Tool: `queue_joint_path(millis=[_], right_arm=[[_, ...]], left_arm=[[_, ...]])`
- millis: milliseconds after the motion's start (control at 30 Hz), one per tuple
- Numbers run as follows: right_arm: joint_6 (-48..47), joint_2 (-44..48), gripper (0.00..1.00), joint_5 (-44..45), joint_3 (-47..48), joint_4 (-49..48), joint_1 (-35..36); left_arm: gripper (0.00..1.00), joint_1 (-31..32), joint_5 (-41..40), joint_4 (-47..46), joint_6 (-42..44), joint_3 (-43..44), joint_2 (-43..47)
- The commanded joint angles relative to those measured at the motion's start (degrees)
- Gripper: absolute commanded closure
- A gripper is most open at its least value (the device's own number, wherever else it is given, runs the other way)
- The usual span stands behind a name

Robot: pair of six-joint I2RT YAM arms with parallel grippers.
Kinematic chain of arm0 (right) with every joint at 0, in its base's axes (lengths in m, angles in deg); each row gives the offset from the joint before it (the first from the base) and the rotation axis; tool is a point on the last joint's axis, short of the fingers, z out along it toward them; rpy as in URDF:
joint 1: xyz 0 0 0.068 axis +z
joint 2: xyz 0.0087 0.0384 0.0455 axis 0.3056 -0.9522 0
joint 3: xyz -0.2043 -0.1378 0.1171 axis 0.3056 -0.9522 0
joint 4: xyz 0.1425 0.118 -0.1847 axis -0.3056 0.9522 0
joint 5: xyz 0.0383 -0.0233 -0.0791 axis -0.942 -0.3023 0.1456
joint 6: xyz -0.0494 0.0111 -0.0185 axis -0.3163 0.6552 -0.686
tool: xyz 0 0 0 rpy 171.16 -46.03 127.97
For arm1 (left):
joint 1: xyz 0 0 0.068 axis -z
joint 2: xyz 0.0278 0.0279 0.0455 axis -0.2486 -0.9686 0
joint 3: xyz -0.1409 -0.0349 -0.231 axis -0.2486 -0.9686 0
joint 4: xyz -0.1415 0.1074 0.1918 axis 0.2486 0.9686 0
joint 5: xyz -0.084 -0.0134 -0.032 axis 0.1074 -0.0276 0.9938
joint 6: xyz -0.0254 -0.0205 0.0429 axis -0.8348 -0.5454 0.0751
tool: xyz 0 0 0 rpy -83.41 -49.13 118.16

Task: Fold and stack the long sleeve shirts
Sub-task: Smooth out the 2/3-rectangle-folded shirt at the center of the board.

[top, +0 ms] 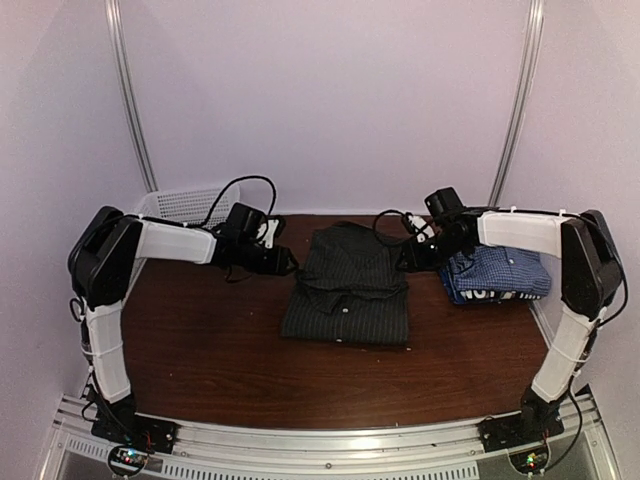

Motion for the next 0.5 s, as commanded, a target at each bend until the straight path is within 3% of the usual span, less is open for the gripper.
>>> queue_joint_path(millis=[0, 200, 467], right_arm=[[2.4, 5.0, 0.58, -4.7, -6.4, -7.1, 6.8], [5.5, 5.6, 0.57, -5.3, -9.7, -12.2, 15.2], [6.6, -2.6, 0.58, -6.5, -4.9, -14.2, 20.1]], left_arm=[[0.48, -0.4, -3.6, -9.3, -2.5, -5.5, 8.4], [0.45, -0.4, -5.8, -13.2, -3.6, -14.0, 15.9], [0.43, -0.4, -6.2, -14.0, -4.0, -19.0, 22.3]])
